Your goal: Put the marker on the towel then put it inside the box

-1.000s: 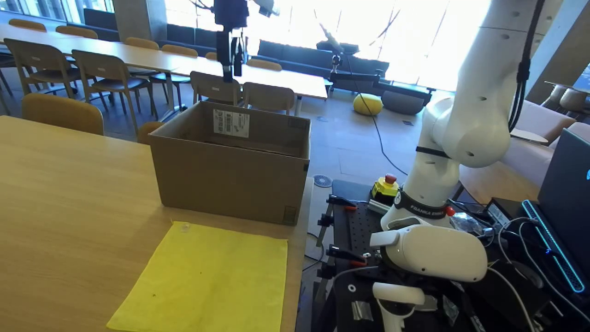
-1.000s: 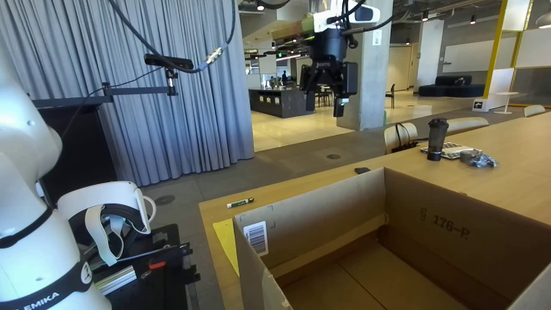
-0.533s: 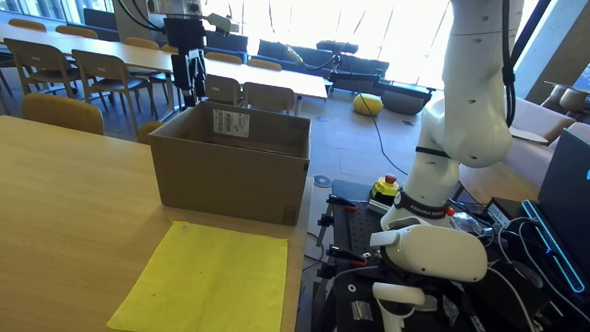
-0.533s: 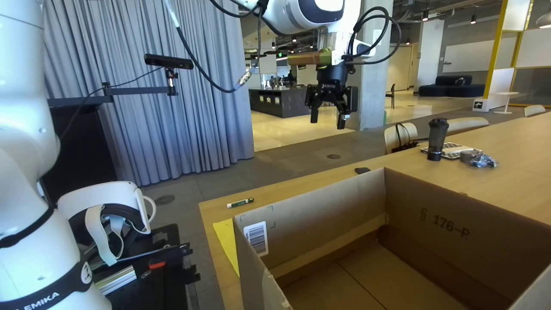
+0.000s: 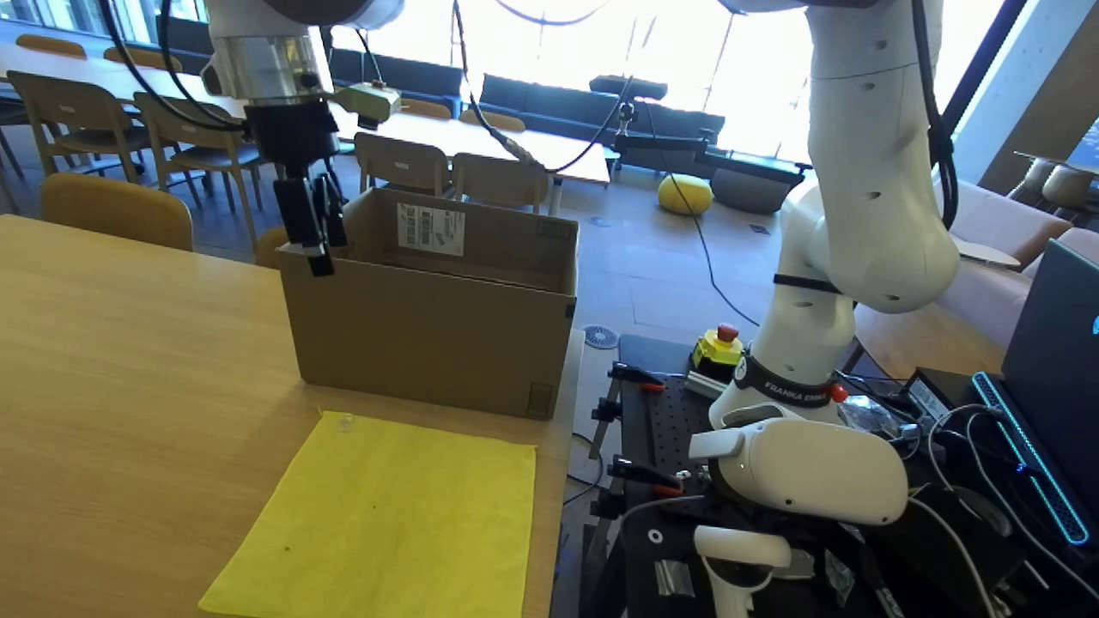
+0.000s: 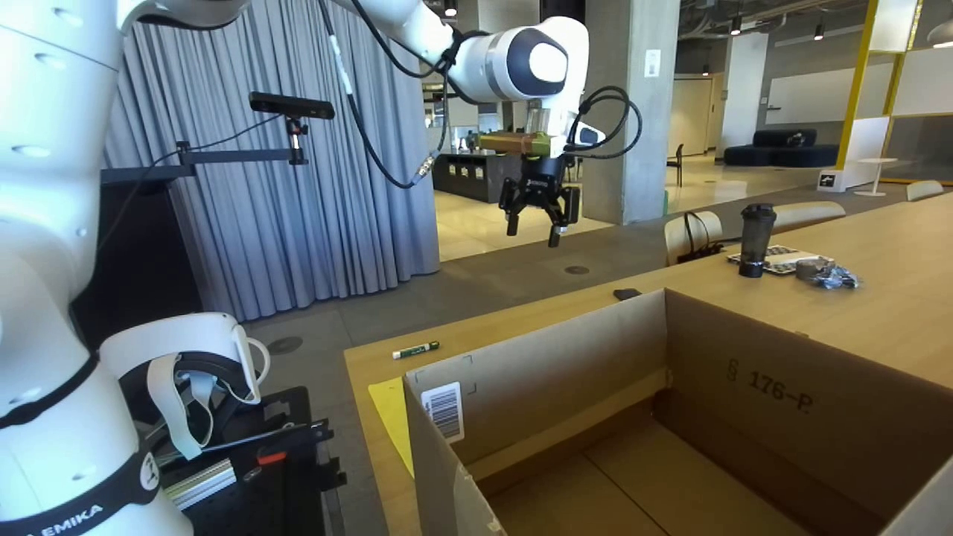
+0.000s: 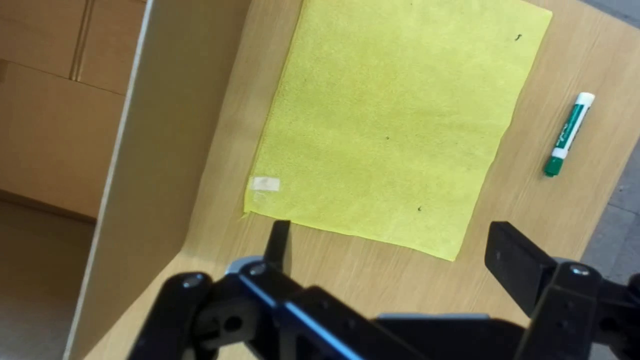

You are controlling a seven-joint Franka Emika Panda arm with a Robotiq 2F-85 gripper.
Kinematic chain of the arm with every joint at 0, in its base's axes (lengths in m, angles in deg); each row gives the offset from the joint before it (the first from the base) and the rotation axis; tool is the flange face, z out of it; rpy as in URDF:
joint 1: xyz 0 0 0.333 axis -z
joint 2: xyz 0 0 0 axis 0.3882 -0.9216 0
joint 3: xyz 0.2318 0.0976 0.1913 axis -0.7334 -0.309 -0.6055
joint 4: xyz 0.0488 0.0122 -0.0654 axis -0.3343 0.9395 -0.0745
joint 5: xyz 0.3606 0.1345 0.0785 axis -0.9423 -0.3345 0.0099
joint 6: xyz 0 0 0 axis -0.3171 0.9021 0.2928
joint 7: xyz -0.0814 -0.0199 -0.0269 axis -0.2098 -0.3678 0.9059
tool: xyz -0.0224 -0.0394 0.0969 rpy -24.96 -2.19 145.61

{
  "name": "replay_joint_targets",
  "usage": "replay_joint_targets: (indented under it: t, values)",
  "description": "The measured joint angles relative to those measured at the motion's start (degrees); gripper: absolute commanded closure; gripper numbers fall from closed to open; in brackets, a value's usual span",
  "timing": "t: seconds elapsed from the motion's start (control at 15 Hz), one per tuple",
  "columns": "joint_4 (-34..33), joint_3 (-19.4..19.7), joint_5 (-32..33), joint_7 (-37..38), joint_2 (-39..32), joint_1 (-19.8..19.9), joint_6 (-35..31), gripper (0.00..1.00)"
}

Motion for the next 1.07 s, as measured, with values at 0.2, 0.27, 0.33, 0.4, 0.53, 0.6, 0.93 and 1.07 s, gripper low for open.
replay_joint_targets:
  t: [0.2,0.27,0.33,0.4,0.53,0.6,0.93,1.07]
  values:
    - [-1.2,-2.1,-0.2,2.3,-3.1,-2.7,-0.6,0.0]
    - [-1.8,-2.6,-0.2,3.4,-4.3,-3.7,-1.0,0.0]
    - [-2.6,-2.9,-0.2,4.9,-5.7,-4.8,-1.5,0.0]
    - [-3.6,-3.2,-0.2,6.0,-7.1,-5.9,-1.7,0.0]
    - [-5.7,-3.4,-0.2,7.9,-9.9,-7.5,-1.9,0.0]
    - [-6.8,-3.4,-0.2,8.6,-11.2,-8.2,-1.9,0.0]
    - [-10.1,-3.5,-0.2,10.4,-16.8,-10.3,-3.6,0.0]
    - [-10.3,-3.5,-0.2,11.5,-18.7,-11.0,-5.9,0.0]
